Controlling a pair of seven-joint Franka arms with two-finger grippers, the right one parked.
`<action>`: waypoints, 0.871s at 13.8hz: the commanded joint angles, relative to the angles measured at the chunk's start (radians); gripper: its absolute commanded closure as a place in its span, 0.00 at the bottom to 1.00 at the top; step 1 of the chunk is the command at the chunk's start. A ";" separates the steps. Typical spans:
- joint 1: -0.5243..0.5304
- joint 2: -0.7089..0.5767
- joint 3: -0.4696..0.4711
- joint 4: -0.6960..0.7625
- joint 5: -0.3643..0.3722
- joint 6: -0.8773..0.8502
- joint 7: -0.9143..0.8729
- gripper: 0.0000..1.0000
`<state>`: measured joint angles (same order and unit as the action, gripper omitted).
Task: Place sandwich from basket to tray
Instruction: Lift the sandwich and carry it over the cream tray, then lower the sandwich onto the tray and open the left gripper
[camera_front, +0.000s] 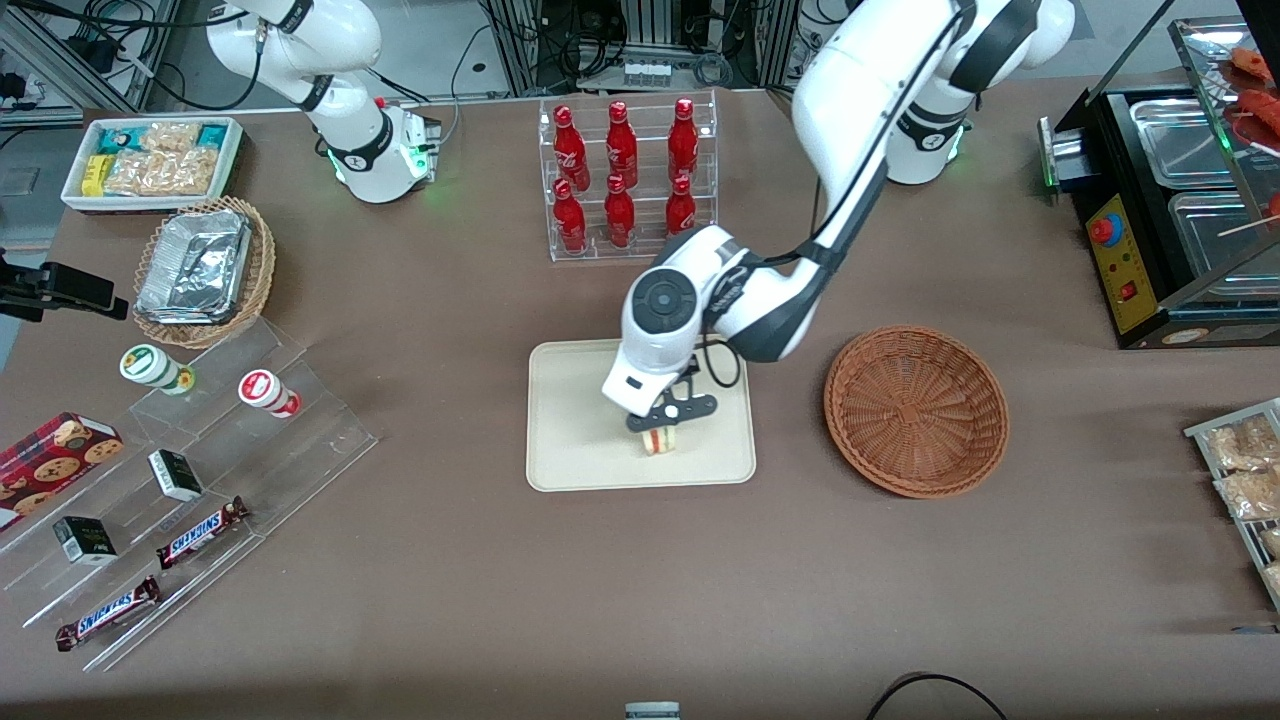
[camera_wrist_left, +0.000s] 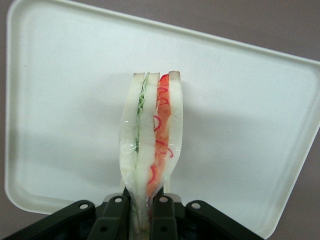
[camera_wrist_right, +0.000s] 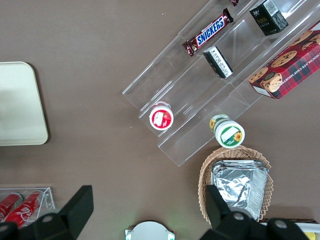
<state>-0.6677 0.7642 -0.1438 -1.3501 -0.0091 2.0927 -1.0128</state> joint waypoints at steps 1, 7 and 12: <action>-0.021 0.027 0.010 0.049 -0.011 0.006 -0.036 1.00; -0.046 0.061 0.013 0.039 0.003 0.056 -0.050 1.00; -0.046 0.072 0.015 0.037 0.006 0.072 -0.046 0.01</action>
<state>-0.6978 0.8301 -0.1435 -1.3329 -0.0087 2.1636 -1.0419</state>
